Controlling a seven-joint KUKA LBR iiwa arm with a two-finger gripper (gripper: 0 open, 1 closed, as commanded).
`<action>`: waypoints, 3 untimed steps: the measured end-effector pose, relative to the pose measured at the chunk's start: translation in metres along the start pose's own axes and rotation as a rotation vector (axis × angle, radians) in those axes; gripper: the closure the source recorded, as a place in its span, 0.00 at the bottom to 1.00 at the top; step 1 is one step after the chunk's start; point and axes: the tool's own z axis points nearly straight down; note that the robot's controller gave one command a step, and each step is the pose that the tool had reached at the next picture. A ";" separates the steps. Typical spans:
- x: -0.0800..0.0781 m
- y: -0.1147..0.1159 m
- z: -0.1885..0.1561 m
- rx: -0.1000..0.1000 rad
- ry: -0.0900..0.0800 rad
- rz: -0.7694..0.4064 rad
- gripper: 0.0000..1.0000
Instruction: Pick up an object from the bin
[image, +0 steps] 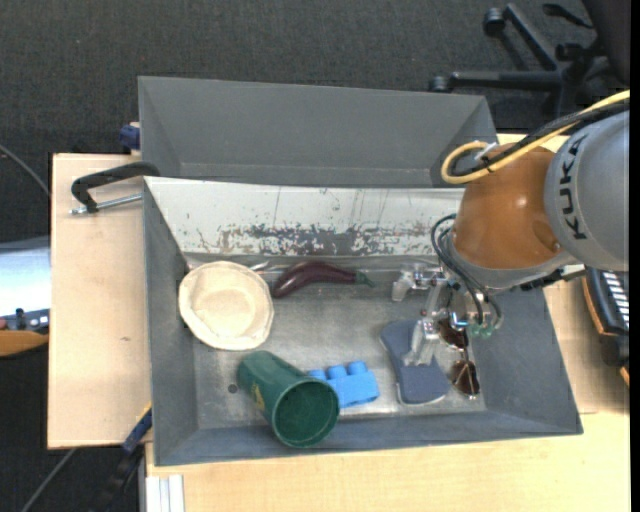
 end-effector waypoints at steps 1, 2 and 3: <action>-0.008 -0.014 0.036 -0.001 0.007 -0.157 0.00; -0.004 -0.020 0.044 -0.001 0.000 0.054 1.00; -0.004 -0.020 0.044 -0.001 0.000 0.053 1.00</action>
Offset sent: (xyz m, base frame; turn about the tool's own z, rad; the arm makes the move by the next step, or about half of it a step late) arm 0.0025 -0.0206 -0.0455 0.0541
